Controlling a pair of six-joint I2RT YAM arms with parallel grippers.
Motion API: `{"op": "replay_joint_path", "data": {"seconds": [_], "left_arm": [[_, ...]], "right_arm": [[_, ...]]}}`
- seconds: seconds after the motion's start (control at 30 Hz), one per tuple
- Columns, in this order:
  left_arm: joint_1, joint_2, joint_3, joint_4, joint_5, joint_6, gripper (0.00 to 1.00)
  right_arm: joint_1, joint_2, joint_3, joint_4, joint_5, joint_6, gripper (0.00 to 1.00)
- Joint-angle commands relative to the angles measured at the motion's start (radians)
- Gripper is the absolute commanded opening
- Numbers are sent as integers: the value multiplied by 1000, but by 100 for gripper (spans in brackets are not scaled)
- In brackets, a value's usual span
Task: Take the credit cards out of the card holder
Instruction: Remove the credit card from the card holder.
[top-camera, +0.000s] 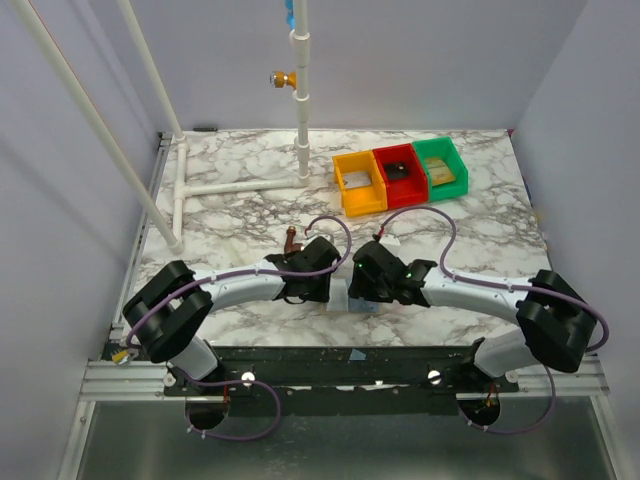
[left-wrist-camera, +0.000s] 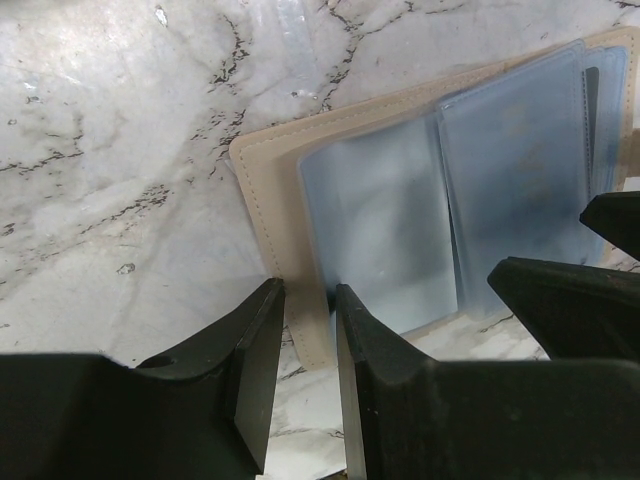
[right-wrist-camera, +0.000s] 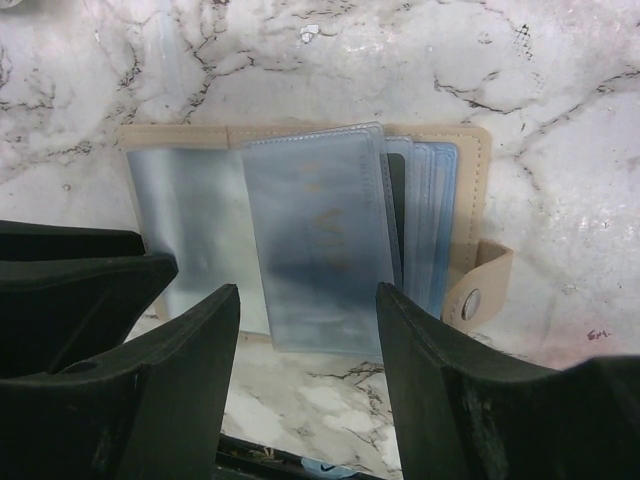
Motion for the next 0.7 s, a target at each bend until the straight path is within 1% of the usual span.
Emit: {"op": "replay_joint_path", "data": {"seconds": [0.0, 0.67], "left_arm": [[3, -12, -12, 19, 18, -4, 29], [5, -12, -2, 16, 24, 5, 29]], "right_arm": [[5, 30, 23, 29, 0, 14, 60], [5, 101, 50, 99, -100, 24, 60]]}}
